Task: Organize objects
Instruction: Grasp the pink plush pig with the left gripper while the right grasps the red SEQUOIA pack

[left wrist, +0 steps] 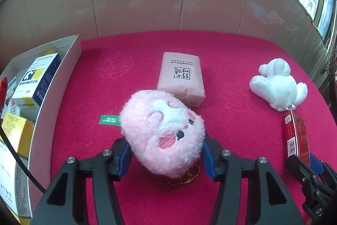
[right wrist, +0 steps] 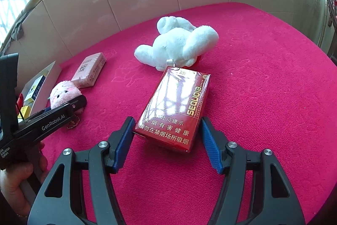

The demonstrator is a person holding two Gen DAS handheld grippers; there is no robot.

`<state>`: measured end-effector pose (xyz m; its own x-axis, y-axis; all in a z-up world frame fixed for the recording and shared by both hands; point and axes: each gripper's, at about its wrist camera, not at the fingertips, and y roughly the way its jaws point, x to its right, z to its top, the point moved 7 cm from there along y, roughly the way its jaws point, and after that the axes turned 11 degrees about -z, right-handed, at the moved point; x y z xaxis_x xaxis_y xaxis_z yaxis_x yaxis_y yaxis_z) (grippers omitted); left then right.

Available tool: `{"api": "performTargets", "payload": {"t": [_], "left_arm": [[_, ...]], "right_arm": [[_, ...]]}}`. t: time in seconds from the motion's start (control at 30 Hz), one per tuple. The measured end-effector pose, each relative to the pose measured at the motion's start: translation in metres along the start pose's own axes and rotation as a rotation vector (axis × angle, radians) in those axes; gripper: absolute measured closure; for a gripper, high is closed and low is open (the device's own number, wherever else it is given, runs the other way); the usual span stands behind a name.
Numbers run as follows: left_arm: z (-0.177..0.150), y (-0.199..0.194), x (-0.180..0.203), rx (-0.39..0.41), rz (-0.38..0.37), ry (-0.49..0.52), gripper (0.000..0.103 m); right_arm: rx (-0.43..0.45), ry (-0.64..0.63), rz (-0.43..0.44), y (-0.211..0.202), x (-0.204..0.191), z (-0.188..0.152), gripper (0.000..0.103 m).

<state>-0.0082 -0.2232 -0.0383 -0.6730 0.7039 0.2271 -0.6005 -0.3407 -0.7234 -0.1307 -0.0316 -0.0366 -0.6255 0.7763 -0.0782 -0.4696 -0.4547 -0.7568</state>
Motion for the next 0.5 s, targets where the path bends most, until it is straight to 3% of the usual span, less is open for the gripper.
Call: {"api": "performTargets", "payload": {"t": [0.17,0.5], "left_arm": [[0.003,-0.009,0.006,0.051,0.002,0.006,0.047],[0.002,-0.044,0.024,0.203,0.033,0.11,0.047]], "right_arm": [[0.002,0.003,0.003,0.0,0.0,0.0,0.04],[0.02,0.013,-0.004,-0.003,-0.001,0.001,0.04]]}}
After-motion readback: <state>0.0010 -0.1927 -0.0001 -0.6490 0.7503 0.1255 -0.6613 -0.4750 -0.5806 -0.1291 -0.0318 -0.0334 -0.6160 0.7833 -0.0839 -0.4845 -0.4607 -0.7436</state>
